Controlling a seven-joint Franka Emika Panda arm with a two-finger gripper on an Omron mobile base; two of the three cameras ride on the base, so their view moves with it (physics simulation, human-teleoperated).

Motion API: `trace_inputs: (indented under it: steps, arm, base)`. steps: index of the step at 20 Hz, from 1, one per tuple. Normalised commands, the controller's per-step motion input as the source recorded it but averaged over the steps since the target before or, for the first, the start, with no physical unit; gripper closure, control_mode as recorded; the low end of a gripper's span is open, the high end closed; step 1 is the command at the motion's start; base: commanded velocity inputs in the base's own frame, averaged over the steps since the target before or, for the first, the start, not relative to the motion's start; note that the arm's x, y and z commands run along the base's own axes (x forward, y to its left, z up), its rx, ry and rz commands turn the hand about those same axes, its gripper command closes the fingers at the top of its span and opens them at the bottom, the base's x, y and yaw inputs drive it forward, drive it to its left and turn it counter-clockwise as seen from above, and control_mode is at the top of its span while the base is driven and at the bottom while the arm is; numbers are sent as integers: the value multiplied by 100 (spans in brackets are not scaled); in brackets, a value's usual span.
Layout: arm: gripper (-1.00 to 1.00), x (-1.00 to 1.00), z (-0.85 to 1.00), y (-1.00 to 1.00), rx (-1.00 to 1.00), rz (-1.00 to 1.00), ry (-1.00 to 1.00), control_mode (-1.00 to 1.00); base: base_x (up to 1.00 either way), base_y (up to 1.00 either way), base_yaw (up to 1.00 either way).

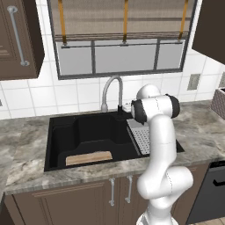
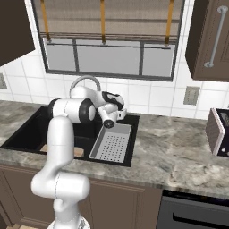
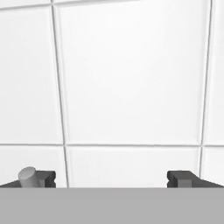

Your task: Turn on the sink faucet with hot water and rinse the cutting board for ten seconds, then turn off the faucet. Push the cutting board to reach the water if necessary.

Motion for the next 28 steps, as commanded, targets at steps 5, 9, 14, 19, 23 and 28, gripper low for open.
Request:
trace_inputs:
  steps: [5,9,14,19,23,28]
  arm:
    - [-100,-27,0,-83,2,0,0,-100]
    - [-100,-20,-1,-83,2,0,0,-100]
    - [-100,-27,-5,-86,3,0,0,-100]
    - [-100,-36,-2,-83,1,0,0,-100]
    - [-100,-36,0,-79,1,0,0,-100]
    - [-100,-43,0,-84,0,0,0,-100]
  base:
    - [0,0,0]
    - [0,0,0]
    - [0,0,0]
    - [0,0,0]
    - [0,0,0]
    - [0,0,0]
